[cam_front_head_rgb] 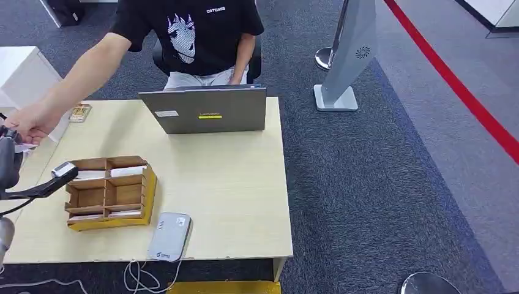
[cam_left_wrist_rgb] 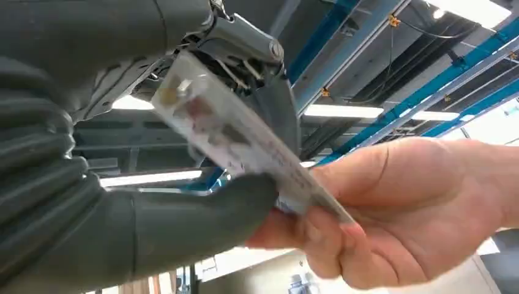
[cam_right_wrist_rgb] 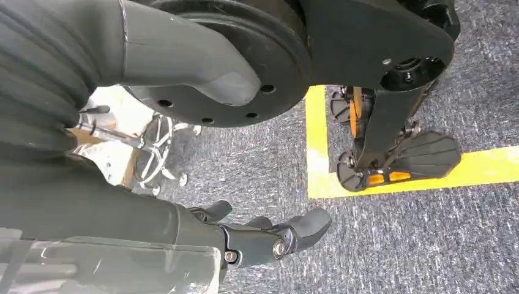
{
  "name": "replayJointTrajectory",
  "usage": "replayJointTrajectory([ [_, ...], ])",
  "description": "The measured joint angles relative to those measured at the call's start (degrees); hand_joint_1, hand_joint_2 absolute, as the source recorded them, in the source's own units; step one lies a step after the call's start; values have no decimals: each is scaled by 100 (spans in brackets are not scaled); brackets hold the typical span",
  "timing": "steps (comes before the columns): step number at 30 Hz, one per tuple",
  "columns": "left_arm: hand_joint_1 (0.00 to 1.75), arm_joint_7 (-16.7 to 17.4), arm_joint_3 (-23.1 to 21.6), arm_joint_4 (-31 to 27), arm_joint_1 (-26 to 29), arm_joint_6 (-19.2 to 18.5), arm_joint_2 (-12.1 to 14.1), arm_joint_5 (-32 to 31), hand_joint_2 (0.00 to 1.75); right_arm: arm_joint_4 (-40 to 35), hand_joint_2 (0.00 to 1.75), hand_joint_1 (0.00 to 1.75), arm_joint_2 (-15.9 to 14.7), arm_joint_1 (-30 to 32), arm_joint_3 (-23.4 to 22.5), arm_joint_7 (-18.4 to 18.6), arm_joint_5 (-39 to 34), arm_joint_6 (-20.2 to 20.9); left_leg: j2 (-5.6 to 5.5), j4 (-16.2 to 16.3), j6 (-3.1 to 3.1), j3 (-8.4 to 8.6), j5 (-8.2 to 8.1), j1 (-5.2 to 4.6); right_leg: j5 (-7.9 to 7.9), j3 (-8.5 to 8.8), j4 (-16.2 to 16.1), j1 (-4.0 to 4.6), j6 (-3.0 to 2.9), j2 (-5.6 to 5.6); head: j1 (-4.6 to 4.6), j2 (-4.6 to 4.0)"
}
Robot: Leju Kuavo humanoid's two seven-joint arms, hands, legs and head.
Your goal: Pass the card to the sensor for recognition and then transmit it.
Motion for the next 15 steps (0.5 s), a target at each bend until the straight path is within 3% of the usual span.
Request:
replayJointTrajectory([
  [9,175,-15,-44,100,-71,18,-2,39,175,0,175,0,-4,3,0,13,26,-37,0,0,0,1,0,0,0,0,0,0,1,0,0,0],
  [12,175,-48,-52,54,-32,158,-37,168,175,0,175,0,-4,4,0,17,37,-57,0,0,0,0,0,0,1,1,0,0,1,0,0,0],
  [15,175,-207,-52,-290,218,546,-187,493,175,0,175,0,-4,5,-4,31,74,-77,0,0,1,0,-1,-6,-1,2,0,-6,3,0,-2,0],
])
